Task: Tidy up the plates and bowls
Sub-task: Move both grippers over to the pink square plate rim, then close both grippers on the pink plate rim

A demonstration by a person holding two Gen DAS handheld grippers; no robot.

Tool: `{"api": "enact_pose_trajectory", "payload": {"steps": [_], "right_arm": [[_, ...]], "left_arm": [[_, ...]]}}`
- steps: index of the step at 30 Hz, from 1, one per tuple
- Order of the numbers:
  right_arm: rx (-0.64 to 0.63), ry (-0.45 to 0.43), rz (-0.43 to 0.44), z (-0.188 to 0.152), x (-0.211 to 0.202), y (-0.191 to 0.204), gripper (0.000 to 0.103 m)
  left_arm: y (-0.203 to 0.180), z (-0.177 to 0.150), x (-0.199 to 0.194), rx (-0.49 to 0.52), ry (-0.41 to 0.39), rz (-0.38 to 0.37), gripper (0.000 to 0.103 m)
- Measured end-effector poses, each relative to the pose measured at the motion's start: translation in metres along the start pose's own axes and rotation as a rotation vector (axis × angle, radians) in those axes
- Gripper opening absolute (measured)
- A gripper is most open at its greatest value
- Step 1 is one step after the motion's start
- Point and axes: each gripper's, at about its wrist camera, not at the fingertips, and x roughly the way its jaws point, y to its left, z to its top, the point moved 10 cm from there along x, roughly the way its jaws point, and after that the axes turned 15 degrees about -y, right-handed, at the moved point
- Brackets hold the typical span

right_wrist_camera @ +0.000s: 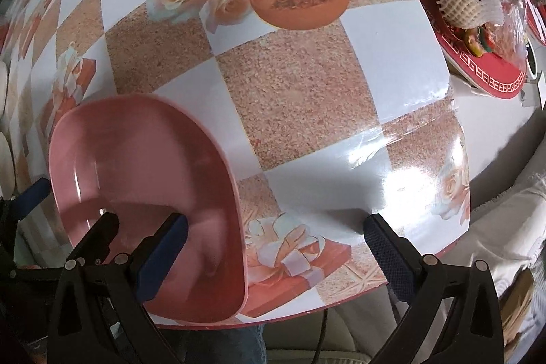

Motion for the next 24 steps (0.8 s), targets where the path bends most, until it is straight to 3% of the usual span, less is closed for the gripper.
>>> {"api": "enact_pose_trajectory", "payload": {"steps": [4, 8, 11, 13, 14, 16, 17, 18, 20, 24], "right_arm": [[0.005, 0.012, 0.001, -0.002, 0.008, -0.013, 0.103], [0.026, 0.003, -0.009, -0.001, 0.007, -0.014, 0.102], [0.035, -0.007, -0.012, -0.003, 0.001, -0.012, 0.090], [0.024, -0.019, -0.004, -0.004, -0.005, -0.012, 0.068], [0.013, -0.026, 0.001, -0.004, -0.008, -0.011, 0.063], [0.014, -0.028, 0.029, -0.005, -0.012, -0.008, 0.041], [0.021, -0.030, 0.044, -0.006, -0.013, -0.006, 0.033], [0.037, -0.029, 0.071, -0.007, -0.014, -0.002, 0.018], [0.062, -0.019, 0.093, -0.009, -0.014, 0.001, 0.015], [0.052, -0.015, 0.094, -0.012, -0.014, 0.005, 0.015]], "left_arm": [[0.000, -0.001, -0.002, -0.023, -0.032, 0.005, 0.103], [0.006, -0.008, -0.008, -0.009, 0.009, -0.002, 0.103], [-0.001, -0.001, -0.002, -0.001, 0.018, -0.006, 0.100], [-0.007, 0.002, -0.004, 0.010, 0.010, -0.011, 0.093], [-0.010, 0.004, -0.006, 0.016, 0.002, -0.016, 0.086], [-0.016, 0.008, -0.010, 0.017, -0.003, -0.029, 0.072], [-0.018, 0.010, -0.011, 0.016, -0.003, -0.032, 0.059], [-0.020, 0.013, -0.013, 0.016, -0.003, -0.045, 0.041], [-0.024, 0.016, -0.015, 0.003, 0.005, -0.088, 0.023], [-0.020, 0.017, -0.013, 0.004, 0.010, -0.094, 0.020]]}}
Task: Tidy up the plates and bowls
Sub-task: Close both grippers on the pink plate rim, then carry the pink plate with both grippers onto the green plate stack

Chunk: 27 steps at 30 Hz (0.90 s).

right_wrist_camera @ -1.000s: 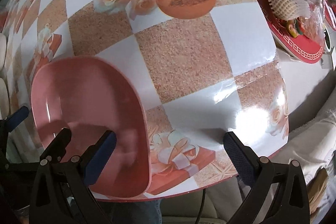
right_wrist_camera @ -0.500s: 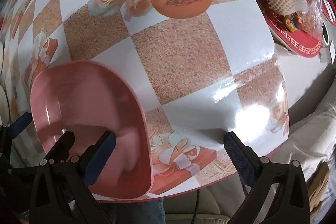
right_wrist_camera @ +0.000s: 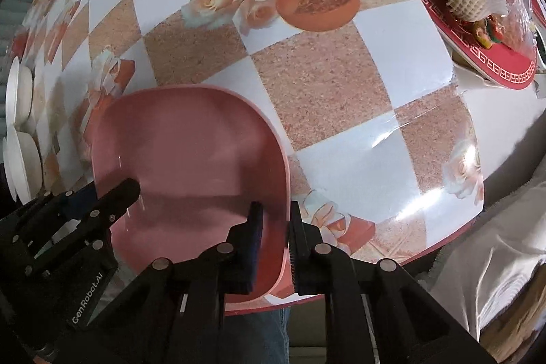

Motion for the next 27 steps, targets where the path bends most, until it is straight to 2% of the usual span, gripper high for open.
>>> {"api": "enact_pose_trajectory", "payload": {"steps": [6, 11, 27], "right_arm": [[-0.039, 0.006, -0.012, -0.006, 0.000, 0.011, 0.015], [-0.099, 0.019, -0.005, -0.018, 0.001, 0.043, 0.015], [-0.297, 0.051, 0.041, -0.071, 0.012, 0.174, 0.015]], "left_arm": [[0.012, -0.015, 0.000, 0.004, 0.000, 0.017, 0.021], [0.019, -0.033, 0.000, -0.030, 0.003, 0.032, 0.021], [0.120, -0.095, -0.015, -0.190, 0.002, 0.133, 0.022]]}}
